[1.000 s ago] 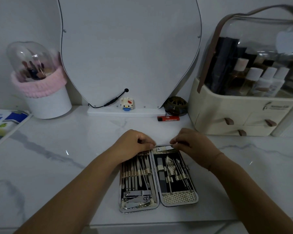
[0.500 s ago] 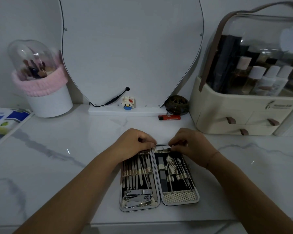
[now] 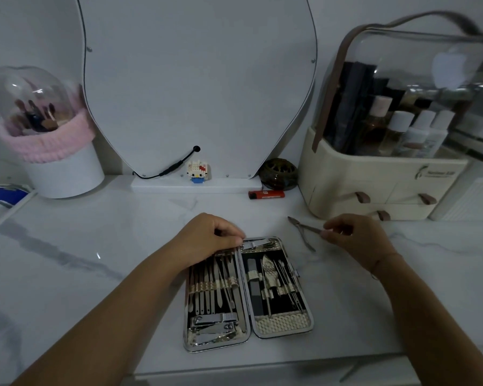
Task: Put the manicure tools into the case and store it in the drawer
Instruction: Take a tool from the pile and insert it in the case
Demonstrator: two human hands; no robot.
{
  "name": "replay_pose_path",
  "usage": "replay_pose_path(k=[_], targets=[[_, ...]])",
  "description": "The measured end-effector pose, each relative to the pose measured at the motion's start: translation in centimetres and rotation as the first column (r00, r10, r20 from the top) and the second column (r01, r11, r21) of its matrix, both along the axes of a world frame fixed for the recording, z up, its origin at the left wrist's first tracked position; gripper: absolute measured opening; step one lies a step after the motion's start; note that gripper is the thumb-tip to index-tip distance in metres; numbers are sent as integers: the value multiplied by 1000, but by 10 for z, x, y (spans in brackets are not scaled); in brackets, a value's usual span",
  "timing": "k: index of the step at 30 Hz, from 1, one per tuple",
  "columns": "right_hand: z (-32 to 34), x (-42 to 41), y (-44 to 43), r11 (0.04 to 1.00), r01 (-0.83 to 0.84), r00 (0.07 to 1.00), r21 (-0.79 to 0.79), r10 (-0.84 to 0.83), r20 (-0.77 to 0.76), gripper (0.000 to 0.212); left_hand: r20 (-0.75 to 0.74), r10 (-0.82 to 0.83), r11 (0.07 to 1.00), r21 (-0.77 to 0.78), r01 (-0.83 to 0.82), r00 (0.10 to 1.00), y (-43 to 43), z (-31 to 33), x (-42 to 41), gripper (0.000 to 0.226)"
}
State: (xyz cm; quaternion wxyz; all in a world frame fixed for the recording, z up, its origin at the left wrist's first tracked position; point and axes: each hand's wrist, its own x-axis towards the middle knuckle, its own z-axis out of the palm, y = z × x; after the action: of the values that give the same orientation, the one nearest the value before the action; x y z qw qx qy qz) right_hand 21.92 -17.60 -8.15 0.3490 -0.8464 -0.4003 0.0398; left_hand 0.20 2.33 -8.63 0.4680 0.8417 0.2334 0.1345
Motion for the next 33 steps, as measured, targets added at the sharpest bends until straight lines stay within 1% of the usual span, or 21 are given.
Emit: replay_pose_path(k=[3, 6, 9, 10, 11, 12, 14, 15, 16, 17, 19, 21, 22, 24, 26, 28, 31, 33], targets=[[-9, 4, 3, 998, 50, 998, -34, -51, -34, 14, -6, 10, 1000, 2, -10, 1000, -1, 1, -1, 11], [-9, 3, 9, 996, 72, 997, -56, -71, 16, 5, 2, 24, 1000, 2, -24, 1000, -2, 2, -2, 9], [-10, 2, 11, 993, 81, 995, -83, -75, 71, 6, 8, 30, 1000, 10, -30, 1000, -4, 3, -3, 8], [-9, 1, 10, 995, 88, 994, -54, -84, 74, 6, 7, 28, 999, 19, -29, 1000, -5, 4, -3, 10], [-7, -1, 8, 996, 86, 995, 12, -87, 40, 5, 10, 31, 999, 22, -31, 999, -5, 5, -4, 11], [-4, -3, 7, 992, 69, 997, 109, -66, -34, 7, 20, 40, 999, 25, -40, 999, -6, 5, -4, 9], [7, -13, 6, 952, 7, 972, 307, 66, -225, 10, 62, 80, 996, 29, -82, 995, -6, 6, -3, 11], [14, -19, 8, 931, -40, 945, 364, 154, -290, 10, 87, 101, 994, 22, -104, 991, -7, 8, -2, 15], [20, -24, 10, 918, -101, 917, 383, 236, -323, 10, 106, 106, 994, 12, -107, 989, -10, 12, 0, 18], [26, -30, 13, 910, -177, 891, 374, 310, -333, 9, 115, 87, 996, 3, -88, 990, -13, 18, 4, 22], [35, -40, 21, 889, -333, 847, 313, 428, -315, 5, 92, -4, 999, -34, 7, 996, -23, 32, 12, 34], [40, -46, 30, 868, -435, 826, 240, 491, -276, 2, 47, -109, 988, -102, 114, 993, -32, 43, 19, 43], [42, -48, 34, 864, -456, 829, 216, 500, -250, 2, 24, -148, 982, -118, 150, 989, -33, 46, 22, 42], [43, -48, 41, 866, -444, 842, 230, 491, -223, 4, 3, -166, 980, -108, 165, 986, -32, 47, 25, 29], [42, -46, 44, 872, -412, 847, 264, 473, -241, 6, -3, -128, 985, -118, 127, 992, -30, 44, 27, 22], [37, -47, 46, 886, -369, 851, 281, 443, -282, 9, -1, -96, 979, -180, 95, 995, -30, 39, 27, 20], [29, -50, 43, 916, -250, 859, 315, 359, -364, 22, 37, -11, 949, -314, 22, 999, -33, 34, 29, 15], [25, -52, 38, 920, -215, 822, 328, 352, -448, 30, 70, 76, 914, -403, -42, 995, -33, 33, 31, 12]])
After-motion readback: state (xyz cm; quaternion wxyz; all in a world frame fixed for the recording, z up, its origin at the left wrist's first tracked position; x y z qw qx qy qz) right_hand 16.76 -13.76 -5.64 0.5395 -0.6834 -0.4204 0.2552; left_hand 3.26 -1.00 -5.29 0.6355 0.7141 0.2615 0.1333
